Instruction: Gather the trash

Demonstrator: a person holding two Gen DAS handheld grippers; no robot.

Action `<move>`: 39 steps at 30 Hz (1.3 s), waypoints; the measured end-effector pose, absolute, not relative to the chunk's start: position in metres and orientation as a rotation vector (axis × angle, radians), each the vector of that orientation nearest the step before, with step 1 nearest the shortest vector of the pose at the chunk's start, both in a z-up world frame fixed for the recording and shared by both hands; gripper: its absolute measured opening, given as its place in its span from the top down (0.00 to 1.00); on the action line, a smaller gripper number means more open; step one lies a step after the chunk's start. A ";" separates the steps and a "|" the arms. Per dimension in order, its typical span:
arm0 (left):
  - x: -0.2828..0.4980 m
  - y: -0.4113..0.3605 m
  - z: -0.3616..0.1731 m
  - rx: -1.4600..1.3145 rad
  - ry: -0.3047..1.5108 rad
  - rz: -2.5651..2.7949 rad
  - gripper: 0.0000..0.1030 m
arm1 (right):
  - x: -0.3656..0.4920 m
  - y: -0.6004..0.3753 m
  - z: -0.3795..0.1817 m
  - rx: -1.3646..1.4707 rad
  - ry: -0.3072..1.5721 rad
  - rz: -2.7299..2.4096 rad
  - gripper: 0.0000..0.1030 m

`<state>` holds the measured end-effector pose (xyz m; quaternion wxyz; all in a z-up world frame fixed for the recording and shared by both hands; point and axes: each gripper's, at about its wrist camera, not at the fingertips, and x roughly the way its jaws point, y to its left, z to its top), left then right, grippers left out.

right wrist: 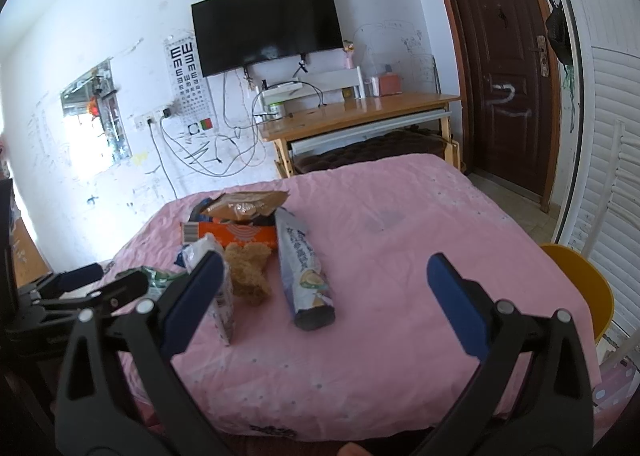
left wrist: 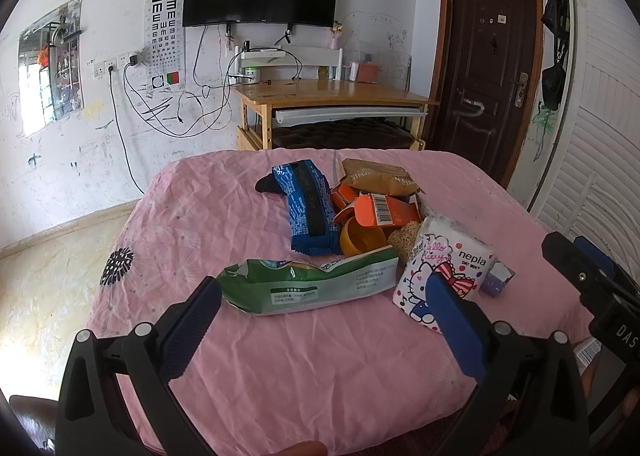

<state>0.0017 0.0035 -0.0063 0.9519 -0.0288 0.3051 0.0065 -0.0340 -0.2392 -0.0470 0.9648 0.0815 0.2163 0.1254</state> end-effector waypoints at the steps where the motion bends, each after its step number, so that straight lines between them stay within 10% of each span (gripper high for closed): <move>1: 0.002 0.004 -0.006 -0.059 0.620 0.013 0.06 | -0.034 -0.239 -0.047 0.165 0.437 0.254 0.04; 39: 0.038 0.072 -0.004 0.004 0.752 0.052 0.08 | 0.003 -0.260 -0.031 0.211 0.522 0.316 0.04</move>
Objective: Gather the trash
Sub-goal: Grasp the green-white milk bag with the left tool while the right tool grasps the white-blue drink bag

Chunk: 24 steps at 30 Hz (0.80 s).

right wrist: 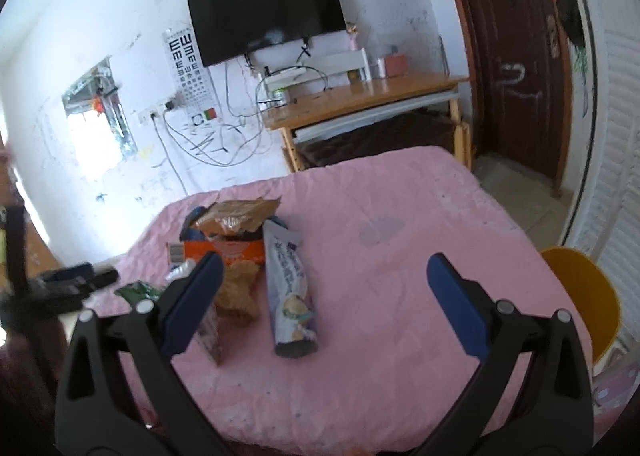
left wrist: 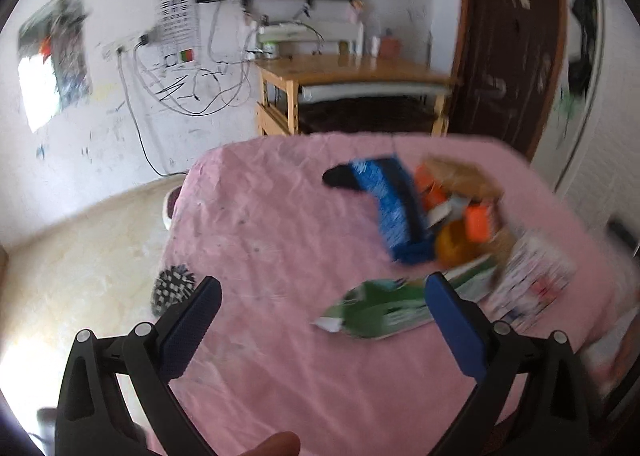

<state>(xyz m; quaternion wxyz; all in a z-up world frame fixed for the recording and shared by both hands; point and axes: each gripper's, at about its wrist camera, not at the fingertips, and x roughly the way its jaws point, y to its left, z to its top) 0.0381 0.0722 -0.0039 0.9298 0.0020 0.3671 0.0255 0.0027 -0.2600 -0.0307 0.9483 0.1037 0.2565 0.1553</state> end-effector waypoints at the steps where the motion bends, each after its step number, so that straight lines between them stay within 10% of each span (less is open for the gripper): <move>1: 0.041 0.069 -0.008 0.048 0.772 0.035 0.09 | 0.006 -0.262 -0.030 0.219 0.528 0.328 0.04; 15: 0.079 0.007 -0.030 0.391 0.855 -0.346 0.26 | 0.043 -0.233 -0.052 0.097 0.702 0.444 0.05; 24: 0.084 0.006 -0.043 0.399 0.897 -0.509 0.37 | 0.072 -0.202 -0.079 -0.021 0.846 0.466 0.34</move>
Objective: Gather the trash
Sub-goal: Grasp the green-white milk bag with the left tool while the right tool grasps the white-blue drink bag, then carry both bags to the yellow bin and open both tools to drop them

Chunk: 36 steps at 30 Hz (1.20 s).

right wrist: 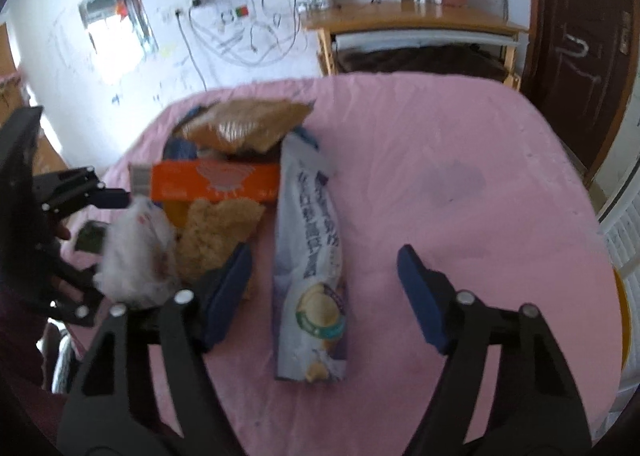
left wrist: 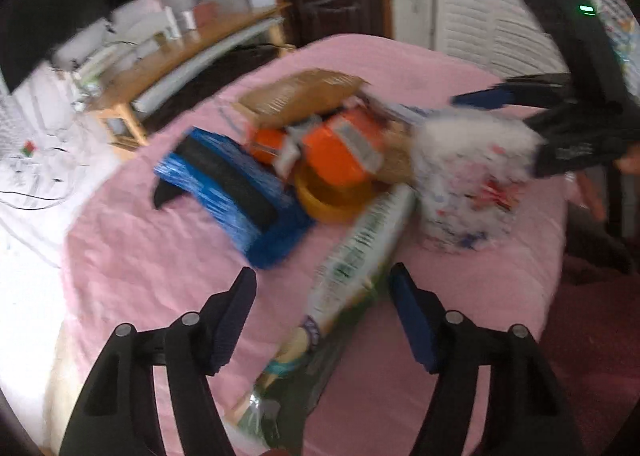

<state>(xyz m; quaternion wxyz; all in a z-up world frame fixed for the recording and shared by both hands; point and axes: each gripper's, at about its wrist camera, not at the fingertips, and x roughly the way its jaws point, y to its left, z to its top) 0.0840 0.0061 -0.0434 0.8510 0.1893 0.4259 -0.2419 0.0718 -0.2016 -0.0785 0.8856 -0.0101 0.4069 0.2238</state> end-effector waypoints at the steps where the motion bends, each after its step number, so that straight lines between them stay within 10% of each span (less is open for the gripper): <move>1: 0.081 0.008 -0.045 0.385 0.881 -0.517 0.37 | 0.072 -0.198 -0.082 -0.035 0.857 0.464 0.37; 4: 0.082 0.020 -0.048 0.299 0.899 -0.533 0.38 | 0.073 -0.194 -0.084 -0.080 0.839 0.445 0.64; 10: 0.065 0.029 -0.048 0.252 0.864 -0.482 0.78 | 0.063 -0.199 -0.086 -0.115 0.821 0.419 0.68; 24: 0.031 0.047 0.016 0.149 0.713 -0.405 0.80 | 0.063 -0.255 -0.058 -0.011 0.720 0.318 0.68; 36: 0.089 -0.088 0.061 0.111 0.734 -0.497 0.80 | 0.073 -0.388 -0.049 0.128 0.643 0.063 0.68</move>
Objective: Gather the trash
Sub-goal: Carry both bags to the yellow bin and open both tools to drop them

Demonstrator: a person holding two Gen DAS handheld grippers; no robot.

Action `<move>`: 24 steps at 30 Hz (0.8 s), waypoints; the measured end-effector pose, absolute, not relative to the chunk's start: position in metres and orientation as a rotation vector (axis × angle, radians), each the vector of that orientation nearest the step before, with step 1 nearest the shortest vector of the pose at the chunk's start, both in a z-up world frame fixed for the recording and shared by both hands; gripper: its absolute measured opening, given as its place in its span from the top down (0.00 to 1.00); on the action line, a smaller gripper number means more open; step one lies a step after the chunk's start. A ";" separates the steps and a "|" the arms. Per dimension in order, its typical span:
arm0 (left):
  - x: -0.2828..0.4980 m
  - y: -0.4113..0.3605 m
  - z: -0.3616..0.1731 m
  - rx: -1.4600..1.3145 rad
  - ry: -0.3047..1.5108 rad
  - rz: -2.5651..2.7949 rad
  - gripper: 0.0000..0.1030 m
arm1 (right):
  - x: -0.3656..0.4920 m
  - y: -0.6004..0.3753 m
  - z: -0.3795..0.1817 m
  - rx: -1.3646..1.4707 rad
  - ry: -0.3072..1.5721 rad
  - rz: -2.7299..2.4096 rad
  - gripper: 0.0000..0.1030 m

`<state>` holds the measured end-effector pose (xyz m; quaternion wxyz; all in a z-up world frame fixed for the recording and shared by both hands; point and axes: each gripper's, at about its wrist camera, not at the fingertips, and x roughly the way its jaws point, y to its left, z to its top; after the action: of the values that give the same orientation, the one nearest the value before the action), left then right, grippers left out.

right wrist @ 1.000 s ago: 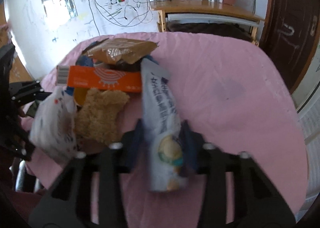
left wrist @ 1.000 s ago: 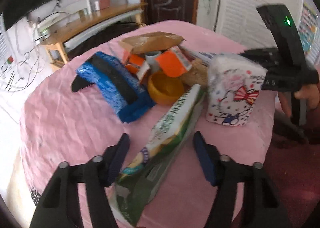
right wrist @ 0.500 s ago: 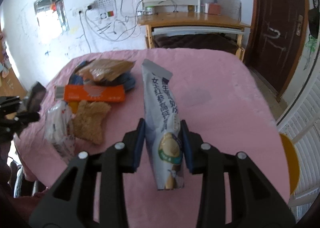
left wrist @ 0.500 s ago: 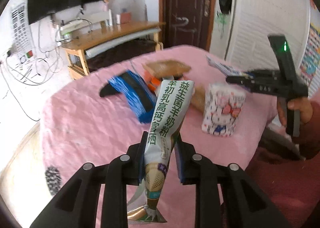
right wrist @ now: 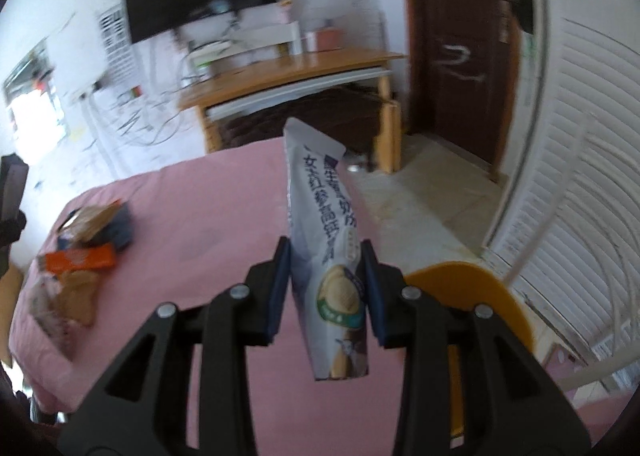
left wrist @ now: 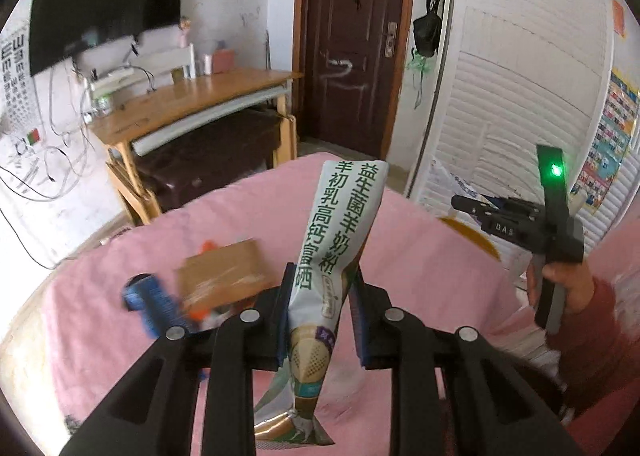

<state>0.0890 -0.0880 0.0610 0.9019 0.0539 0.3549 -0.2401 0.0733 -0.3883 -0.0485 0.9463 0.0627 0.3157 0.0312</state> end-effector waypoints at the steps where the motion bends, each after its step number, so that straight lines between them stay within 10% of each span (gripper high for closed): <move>1: 0.097 -0.101 0.060 0.103 0.756 -0.498 0.80 | 0.075 -0.403 -0.052 0.140 0.643 0.037 0.68; 24: 0.158 -0.364 -0.006 0.056 1.036 -0.623 0.80 | 0.097 -0.554 -0.157 0.419 0.704 -0.087 0.49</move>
<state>0.1577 -0.3636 -0.0059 0.8225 0.0264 0.4868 -0.2930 0.0974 -0.5539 -0.1566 0.9163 0.2038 0.3420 -0.0424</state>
